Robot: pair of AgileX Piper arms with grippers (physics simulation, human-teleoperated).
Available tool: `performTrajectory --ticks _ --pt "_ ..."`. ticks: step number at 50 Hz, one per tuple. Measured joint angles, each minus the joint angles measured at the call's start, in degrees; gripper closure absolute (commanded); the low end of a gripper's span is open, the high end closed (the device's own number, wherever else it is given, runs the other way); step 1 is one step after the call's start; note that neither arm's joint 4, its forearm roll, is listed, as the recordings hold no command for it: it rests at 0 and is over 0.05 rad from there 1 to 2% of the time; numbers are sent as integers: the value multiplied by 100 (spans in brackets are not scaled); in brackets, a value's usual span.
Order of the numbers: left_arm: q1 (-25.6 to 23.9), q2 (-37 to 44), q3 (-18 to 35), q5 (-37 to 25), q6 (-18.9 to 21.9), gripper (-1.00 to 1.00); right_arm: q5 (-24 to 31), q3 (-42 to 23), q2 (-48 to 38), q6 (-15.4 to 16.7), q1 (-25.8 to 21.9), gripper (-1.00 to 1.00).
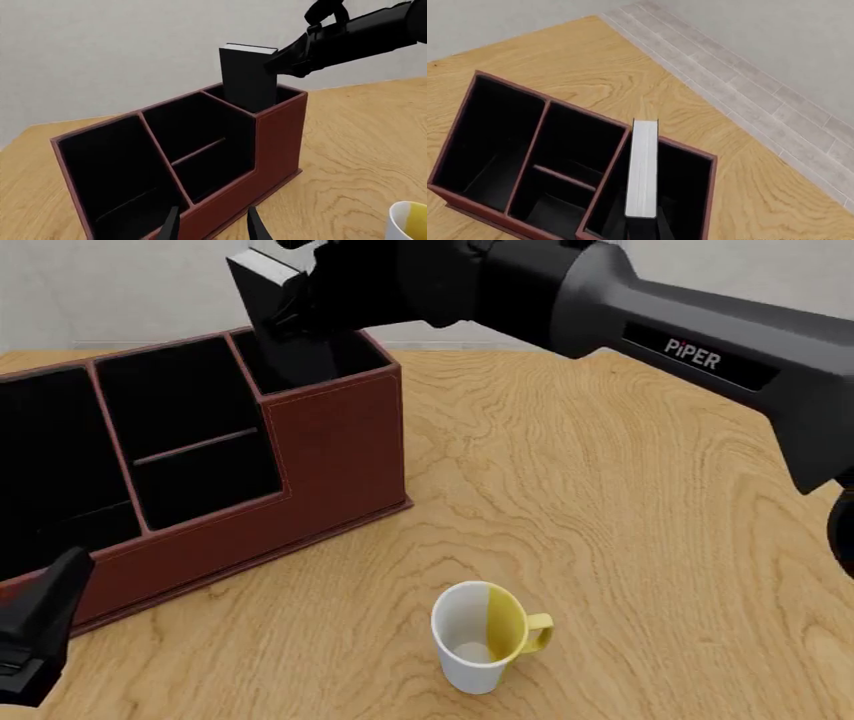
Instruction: Pick up the book and place it in the right compartment of the caddy.
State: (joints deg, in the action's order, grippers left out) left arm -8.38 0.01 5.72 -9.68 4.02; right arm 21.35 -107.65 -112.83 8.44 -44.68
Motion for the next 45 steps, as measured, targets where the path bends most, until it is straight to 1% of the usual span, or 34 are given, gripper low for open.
performTrajectory --ticks 22,45 --pt "45 0 164 -135 -30 -100 -217 209 -115 -97 -2 100" --pt "92 0 144 -107 -39 -100 -371 305 -319 -138 22 100"
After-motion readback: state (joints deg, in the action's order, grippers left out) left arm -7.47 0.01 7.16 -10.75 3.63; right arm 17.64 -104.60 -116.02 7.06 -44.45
